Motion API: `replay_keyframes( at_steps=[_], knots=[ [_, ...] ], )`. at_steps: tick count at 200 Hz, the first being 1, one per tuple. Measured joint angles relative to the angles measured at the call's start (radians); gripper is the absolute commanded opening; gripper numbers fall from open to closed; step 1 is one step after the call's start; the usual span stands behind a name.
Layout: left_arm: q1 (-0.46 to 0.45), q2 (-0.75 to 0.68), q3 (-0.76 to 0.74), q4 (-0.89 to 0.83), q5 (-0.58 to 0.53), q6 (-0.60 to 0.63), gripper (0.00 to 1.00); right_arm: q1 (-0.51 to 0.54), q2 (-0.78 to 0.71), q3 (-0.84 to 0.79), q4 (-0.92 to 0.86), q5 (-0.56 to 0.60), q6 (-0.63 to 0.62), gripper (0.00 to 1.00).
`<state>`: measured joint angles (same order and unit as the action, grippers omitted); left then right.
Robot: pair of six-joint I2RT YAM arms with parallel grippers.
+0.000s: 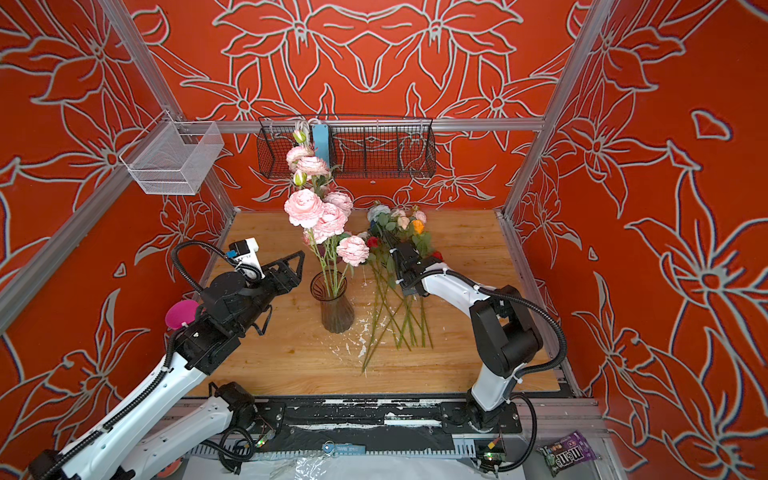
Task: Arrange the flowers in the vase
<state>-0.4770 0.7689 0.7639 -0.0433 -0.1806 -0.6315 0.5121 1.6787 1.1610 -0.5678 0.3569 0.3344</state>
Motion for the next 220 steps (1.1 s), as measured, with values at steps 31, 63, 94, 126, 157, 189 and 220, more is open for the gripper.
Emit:
replay_keyframes(
  at_steps=[31,63,94,126,157,189,220],
  knots=[
    [0.0,0.0,0.0,0.0,0.004,0.0,0.82,0.0,-0.148,-0.09,0.031,-0.076,0.099,0.32],
    [0.0,-0.001,0.0,0.0,0.007,0.0,0.82,0.0,-0.255,-0.222,0.133,-0.161,0.274,0.35],
    [0.0,-0.001,0.0,0.0,0.008,0.0,0.82,-0.007,-0.22,-0.272,0.186,-0.2,0.398,0.37],
    [0.0,-0.001,0.0,0.0,0.009,0.0,0.82,-0.032,-0.148,-0.271,0.236,-0.26,0.463,0.37],
    [0.0,-0.005,0.0,0.0,0.009,0.0,0.82,-0.061,-0.104,-0.271,0.275,-0.312,0.5,0.3],
    [0.0,-0.013,0.0,0.0,0.009,0.0,0.82,-0.082,-0.079,-0.271,0.32,-0.362,0.518,0.2],
    [0.0,-0.015,0.0,0.0,0.009,0.0,0.82,-0.093,-0.056,-0.271,0.341,-0.388,0.517,0.19]
  ],
)
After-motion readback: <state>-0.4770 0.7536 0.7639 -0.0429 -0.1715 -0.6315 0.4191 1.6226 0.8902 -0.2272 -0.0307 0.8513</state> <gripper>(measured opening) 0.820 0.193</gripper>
